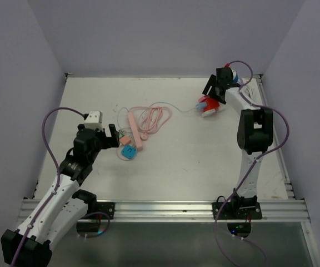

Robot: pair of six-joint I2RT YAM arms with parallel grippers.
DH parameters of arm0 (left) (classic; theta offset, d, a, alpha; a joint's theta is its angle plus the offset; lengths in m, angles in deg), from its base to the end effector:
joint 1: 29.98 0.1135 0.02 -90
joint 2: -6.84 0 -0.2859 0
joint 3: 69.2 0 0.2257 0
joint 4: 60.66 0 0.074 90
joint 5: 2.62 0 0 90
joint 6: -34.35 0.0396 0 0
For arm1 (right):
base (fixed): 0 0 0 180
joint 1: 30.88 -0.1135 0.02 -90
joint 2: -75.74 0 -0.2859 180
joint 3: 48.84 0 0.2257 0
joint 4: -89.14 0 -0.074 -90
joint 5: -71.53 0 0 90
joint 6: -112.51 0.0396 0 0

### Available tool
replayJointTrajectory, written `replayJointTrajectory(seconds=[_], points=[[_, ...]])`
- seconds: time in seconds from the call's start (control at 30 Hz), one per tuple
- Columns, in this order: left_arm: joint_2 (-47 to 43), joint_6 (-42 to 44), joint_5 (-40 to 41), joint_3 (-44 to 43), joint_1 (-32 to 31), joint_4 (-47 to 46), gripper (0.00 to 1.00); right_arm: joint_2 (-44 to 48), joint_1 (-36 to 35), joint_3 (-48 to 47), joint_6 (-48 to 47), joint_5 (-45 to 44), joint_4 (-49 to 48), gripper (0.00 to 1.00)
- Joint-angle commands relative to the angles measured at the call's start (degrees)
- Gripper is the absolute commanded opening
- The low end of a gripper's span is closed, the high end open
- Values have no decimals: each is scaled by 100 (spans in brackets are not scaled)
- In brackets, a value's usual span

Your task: Pull the plug off the socket

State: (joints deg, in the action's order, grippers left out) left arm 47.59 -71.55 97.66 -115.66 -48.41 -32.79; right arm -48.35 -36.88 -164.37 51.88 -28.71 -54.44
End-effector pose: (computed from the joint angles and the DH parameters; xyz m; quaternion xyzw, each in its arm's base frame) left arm 0.1280 -0.0352 0.2800 -0.0317 0.8274 -0.0930 0.5530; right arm 0.4814 0.0435 0.2368 0.2198 0.8941 0.0373 0.3883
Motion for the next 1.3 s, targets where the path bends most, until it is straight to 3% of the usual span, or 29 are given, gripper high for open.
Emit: replayJointTrajectory(seconds=[0.0, 0.2, 0.43, 0.63, 1.03, 1.27], points=[[-6, 114, 0, -33, 33, -234, 100, 561, -121, 606, 174, 523, -16, 77], [-76, 113, -88, -24, 33, -252, 100, 1325, -551, 1722, 500, 488, 89, 76], [-173, 96, -307, -15, 33, -295, 100, 2230, -1578, 2873, 1132, 66, 274, 75], [-226, 78, -615, 11, 33, -366, 100, 2881, -2229, 3235, 1371, -101, 396, 77], [-94, 26, -1643, 99, 24, -594, 100, 4191, -2380, 3683, 501, 189, 783, 84], [-50, 8, -1776, 108, -64, -612, 100, 4596, -2616, 4175, 649, -21, 714, 90]])
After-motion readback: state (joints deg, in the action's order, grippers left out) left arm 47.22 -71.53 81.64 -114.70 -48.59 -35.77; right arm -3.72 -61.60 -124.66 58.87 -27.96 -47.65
